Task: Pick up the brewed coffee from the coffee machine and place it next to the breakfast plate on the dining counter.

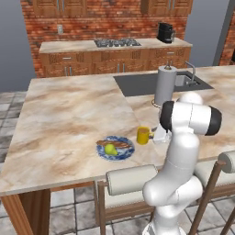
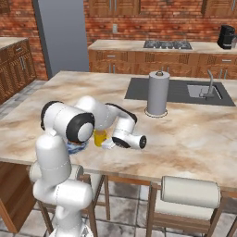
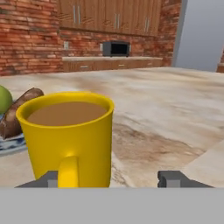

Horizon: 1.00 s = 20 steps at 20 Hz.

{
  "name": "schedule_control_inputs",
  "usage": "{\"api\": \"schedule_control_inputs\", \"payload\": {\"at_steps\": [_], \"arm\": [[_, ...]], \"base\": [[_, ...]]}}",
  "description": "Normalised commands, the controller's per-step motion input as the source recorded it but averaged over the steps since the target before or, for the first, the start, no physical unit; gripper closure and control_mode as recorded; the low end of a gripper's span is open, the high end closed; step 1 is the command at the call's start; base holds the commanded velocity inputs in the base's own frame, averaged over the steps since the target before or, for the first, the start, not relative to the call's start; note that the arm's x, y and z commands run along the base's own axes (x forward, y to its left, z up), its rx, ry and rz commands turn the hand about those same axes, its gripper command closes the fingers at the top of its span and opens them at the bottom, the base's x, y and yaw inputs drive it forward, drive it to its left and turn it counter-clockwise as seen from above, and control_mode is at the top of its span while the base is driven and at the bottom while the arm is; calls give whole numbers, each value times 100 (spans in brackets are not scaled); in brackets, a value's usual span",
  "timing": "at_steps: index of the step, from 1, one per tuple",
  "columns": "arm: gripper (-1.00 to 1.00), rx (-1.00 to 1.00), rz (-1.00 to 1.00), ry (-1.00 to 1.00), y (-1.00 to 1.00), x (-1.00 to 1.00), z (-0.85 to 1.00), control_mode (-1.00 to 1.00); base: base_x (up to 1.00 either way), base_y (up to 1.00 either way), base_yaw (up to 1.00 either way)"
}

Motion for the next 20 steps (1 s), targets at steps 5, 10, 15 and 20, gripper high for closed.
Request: {"api": "schedule_control_inputs", "payload": {"at_steps": [5, 10, 15, 20], "arm": [[-100, -11, 0, -1, 28, -31, 21, -100], [-100, -7, 0, 0, 0, -9, 4, -100], [-100, -9, 0, 0, 0, 0, -21, -100], [-100, -1, 0, -7, -21, -6, -50, -100]], "base": [[0, 0, 0], [0, 0, 0], [0, 0, 0], [0, 0, 0]]}}
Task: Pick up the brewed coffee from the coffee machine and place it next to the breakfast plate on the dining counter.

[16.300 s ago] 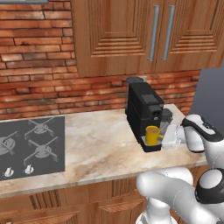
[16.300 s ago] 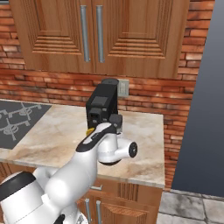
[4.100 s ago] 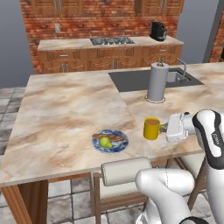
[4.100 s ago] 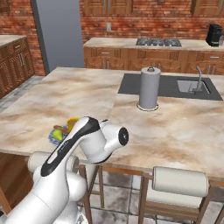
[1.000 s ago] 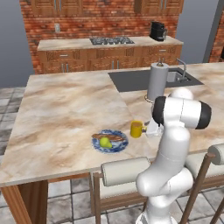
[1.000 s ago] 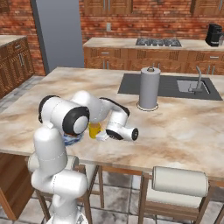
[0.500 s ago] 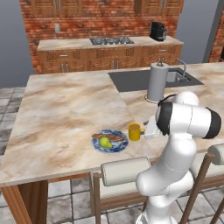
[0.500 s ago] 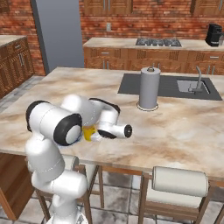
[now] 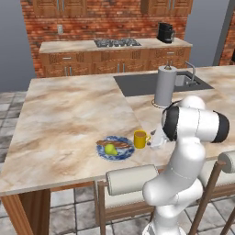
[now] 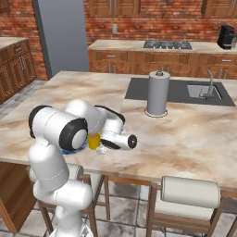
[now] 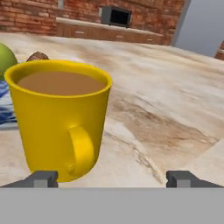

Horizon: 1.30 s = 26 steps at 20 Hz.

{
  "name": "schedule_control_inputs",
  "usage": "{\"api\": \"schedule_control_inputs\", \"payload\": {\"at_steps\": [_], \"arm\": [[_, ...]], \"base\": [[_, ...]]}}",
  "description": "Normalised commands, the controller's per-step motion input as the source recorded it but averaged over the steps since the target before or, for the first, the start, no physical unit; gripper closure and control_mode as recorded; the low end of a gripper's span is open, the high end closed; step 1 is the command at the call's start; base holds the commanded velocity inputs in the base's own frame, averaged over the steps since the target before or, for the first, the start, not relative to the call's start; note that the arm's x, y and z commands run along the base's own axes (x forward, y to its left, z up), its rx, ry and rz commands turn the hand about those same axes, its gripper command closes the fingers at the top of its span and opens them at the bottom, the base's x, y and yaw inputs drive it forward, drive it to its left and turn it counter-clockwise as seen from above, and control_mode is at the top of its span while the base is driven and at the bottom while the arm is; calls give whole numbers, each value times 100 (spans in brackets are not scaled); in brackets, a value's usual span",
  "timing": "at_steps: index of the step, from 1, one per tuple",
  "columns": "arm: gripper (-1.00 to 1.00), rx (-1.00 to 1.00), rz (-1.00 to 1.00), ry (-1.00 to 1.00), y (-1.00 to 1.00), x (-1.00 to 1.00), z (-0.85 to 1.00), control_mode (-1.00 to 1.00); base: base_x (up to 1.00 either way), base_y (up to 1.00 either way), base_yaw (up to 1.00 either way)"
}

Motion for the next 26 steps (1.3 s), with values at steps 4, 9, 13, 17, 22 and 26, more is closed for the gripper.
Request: {"api": "schedule_control_inputs", "payload": {"at_steps": [4, 9, 13, 17, 22, 26], "arm": [[-100, 0, 0, -17, -39, -6, -54, -100], [-100, 1, 1, -17, -55, -46, 60, -100], [-100, 6, 5, -13, -49, -65, 100, -100], [-100, 8, 9, -7, -37, -53, 100, -100], [-100, 9, 12, -6, -21, -44, 100, -100], [-100, 4, 19, -7, -5, -59, 98, -100]], "base": [[0, 0, 0], [0, 0, 0], [0, 0, 0], [0, 0, 0], [0, 0, 0], [0, 0, 0]]}}
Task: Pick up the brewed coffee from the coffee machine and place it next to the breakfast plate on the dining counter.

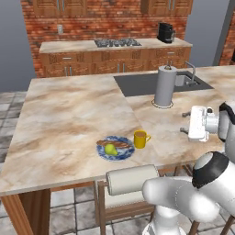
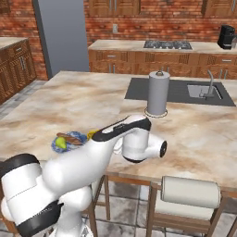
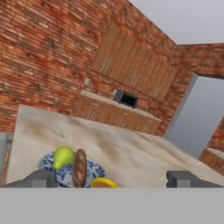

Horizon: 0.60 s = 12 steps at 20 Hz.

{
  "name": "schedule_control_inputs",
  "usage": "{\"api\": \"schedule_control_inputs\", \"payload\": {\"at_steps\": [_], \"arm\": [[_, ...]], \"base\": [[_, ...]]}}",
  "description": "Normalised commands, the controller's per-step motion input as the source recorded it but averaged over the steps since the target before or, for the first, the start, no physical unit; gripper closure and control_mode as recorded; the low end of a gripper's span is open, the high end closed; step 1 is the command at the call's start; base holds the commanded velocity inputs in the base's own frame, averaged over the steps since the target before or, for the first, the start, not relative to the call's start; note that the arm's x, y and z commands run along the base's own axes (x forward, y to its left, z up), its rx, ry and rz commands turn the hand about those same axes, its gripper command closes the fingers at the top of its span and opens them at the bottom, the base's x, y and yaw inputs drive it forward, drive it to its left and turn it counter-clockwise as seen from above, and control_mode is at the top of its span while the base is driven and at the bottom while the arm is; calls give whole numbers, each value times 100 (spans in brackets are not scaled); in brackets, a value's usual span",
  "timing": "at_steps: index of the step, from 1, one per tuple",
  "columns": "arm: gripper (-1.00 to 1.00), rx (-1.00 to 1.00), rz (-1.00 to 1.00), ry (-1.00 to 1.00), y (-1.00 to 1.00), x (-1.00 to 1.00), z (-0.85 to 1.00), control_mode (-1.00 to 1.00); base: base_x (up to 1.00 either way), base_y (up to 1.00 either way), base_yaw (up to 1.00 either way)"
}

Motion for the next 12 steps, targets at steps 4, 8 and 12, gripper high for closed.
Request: {"api": "schedule_control_inputs", "payload": {"at_steps": [4, 8, 12], "arm": [[-100, 10, 7, -10, -26, -46, 10, -100], [-100, 11, 5, -10, -30, -48, 0, -100], [-100, 10, 4, -7, -41, -52, 0, -100]], "base": [[0, 0, 0], [0, 0, 0], [0, 0, 0]]}}
